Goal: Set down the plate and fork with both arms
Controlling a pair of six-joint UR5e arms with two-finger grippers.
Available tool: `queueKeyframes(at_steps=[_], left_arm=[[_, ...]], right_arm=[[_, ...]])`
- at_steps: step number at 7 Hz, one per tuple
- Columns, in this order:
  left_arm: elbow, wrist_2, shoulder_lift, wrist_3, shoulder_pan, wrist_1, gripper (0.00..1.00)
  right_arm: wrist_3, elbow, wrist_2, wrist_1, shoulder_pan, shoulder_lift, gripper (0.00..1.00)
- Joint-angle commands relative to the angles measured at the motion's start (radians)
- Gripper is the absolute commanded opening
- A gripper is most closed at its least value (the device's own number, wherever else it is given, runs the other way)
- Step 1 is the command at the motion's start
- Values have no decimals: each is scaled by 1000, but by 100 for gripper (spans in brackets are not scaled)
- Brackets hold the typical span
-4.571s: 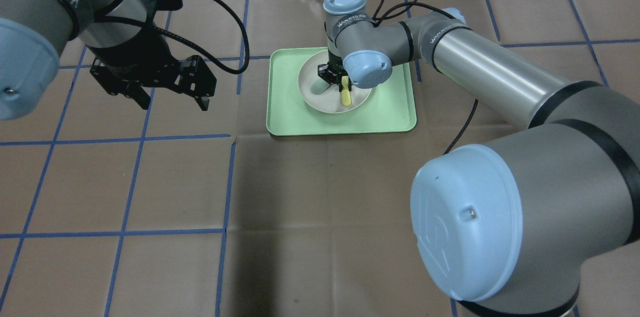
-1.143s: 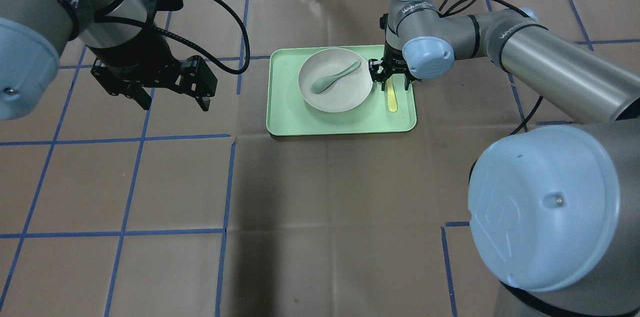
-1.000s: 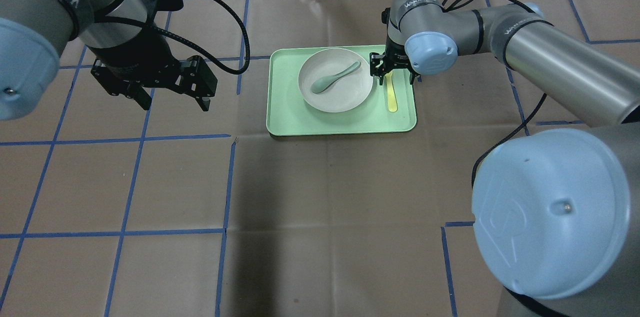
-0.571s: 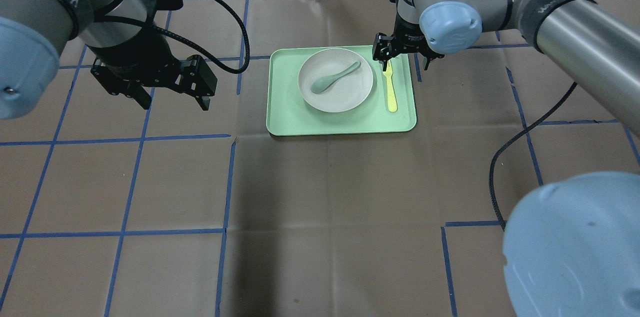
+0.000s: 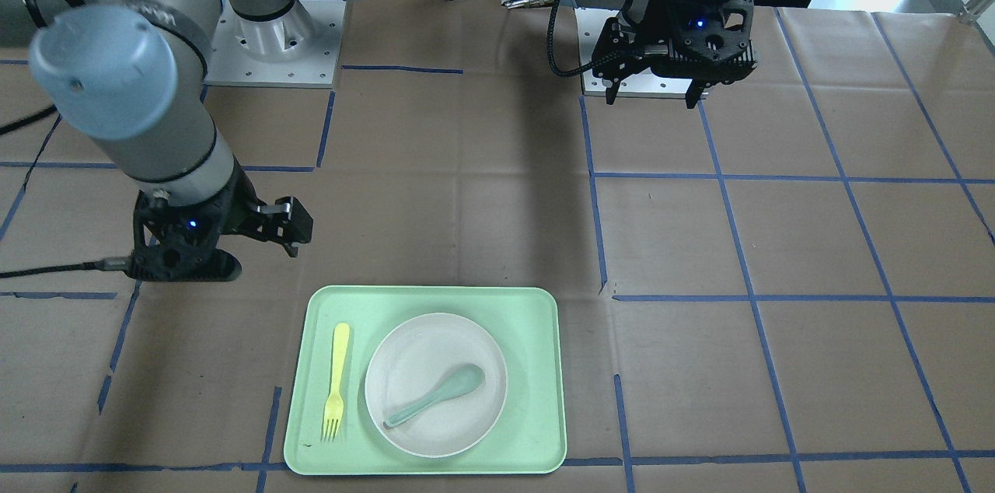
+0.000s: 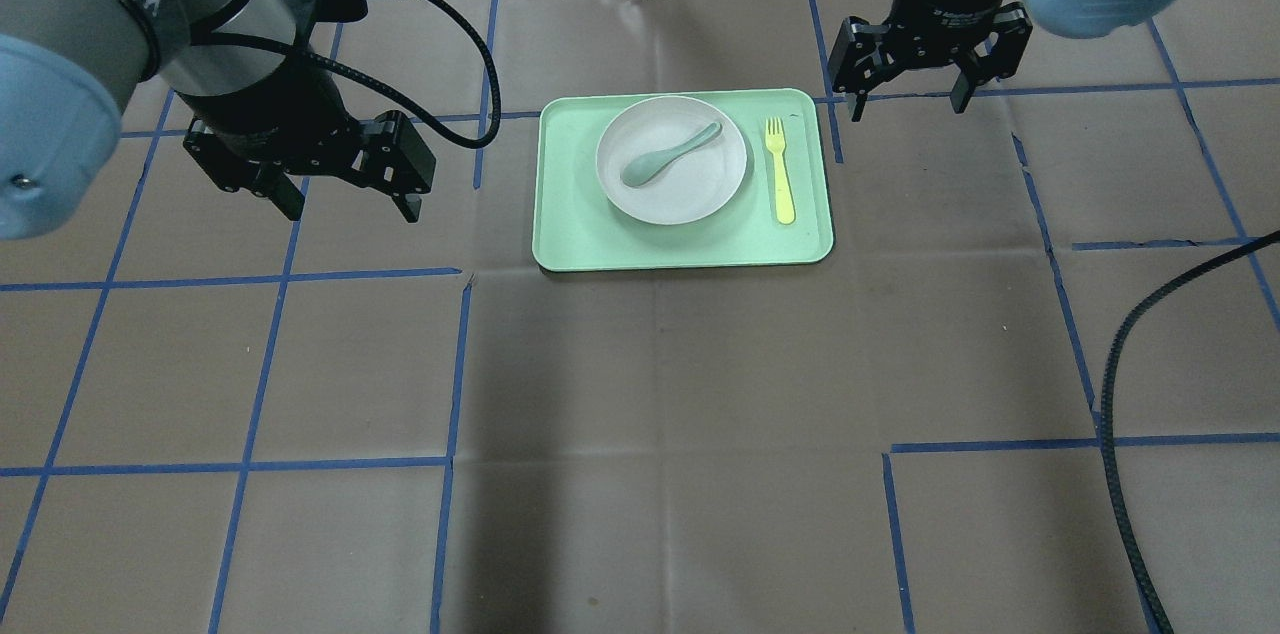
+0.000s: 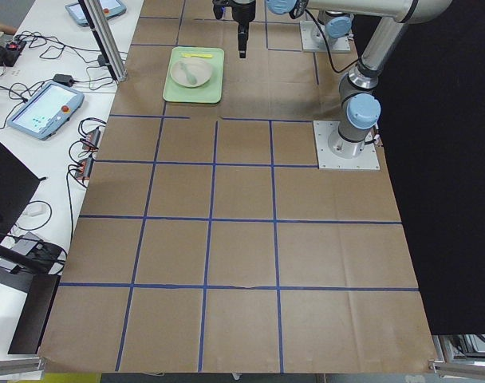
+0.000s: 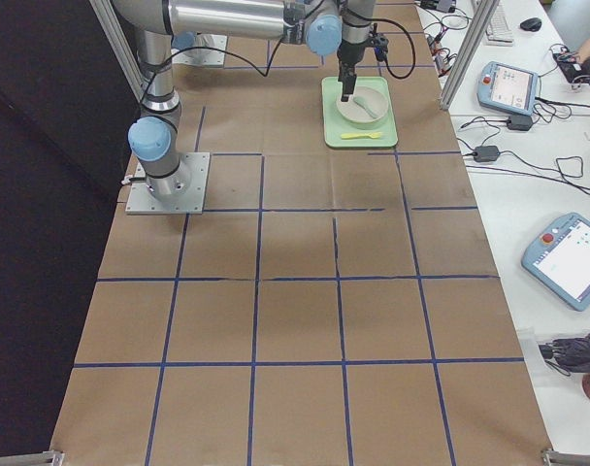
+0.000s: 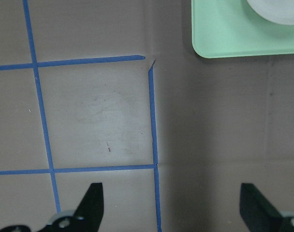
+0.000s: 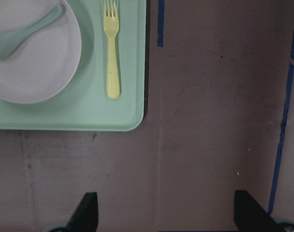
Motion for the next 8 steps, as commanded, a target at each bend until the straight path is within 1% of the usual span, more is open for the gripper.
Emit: queueKeyframes(at_steps=[1, 2, 3, 4, 8], left_arm=[[-1, 0, -2, 1, 0, 0, 100], [1, -1, 0, 1, 0, 0, 100], [1, -1, -2, 6, 1, 3, 100], [1, -1, 1, 4, -2, 4, 100], [1, -4, -3, 32, -2, 9, 100]], right_arm=[[4, 1, -1, 112, 2, -110, 100], [5, 16, 7, 124, 2, -115, 100], [5, 54, -4, 108, 2, -115, 100], [10, 70, -2, 103, -1, -117, 100], [19, 73, 2, 100, 0, -135, 100]])
